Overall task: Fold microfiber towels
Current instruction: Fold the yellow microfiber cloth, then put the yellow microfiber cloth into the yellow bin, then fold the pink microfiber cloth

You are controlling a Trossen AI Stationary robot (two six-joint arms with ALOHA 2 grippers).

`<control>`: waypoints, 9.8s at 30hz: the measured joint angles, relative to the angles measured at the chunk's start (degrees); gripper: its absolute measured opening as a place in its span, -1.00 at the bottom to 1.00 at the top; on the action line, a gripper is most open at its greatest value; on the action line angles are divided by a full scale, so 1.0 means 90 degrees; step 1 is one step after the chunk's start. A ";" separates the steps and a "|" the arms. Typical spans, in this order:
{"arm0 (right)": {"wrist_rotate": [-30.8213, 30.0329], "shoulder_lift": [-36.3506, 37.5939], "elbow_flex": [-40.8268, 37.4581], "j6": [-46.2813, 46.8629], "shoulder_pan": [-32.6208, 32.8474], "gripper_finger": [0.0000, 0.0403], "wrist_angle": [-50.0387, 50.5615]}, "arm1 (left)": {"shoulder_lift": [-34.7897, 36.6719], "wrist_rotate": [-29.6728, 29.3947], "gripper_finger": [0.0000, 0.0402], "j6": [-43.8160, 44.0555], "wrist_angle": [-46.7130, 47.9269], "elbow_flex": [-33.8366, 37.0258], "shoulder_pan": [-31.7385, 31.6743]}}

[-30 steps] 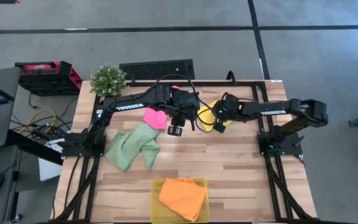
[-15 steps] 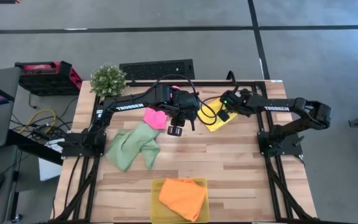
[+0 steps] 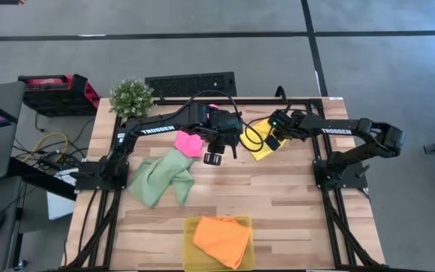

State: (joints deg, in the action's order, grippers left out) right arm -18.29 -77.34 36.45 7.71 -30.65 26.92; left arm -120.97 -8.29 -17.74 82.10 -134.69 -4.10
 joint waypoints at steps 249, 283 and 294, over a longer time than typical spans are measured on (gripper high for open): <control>0.3141 0.3174 0.1379 -0.0355 0.4154 0.15 0.2173 | -0.0370 -0.1483 -0.23 0.4861 0.0886 0.0813 0.3116; 0.3136 0.3172 0.1263 -0.0342 0.4143 0.15 0.1932 | 0.1275 -0.0730 -0.23 0.0881 -0.3345 0.6591 -0.0423; 0.2663 0.3174 0.1263 -0.0350 0.4141 0.15 0.1906 | 0.1273 -0.0651 -0.27 0.0916 -0.3789 0.6598 -0.0563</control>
State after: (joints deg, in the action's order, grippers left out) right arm 5.67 -48.77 47.81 4.56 6.61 44.07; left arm -109.51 -14.15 -9.49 47.99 -75.31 -9.17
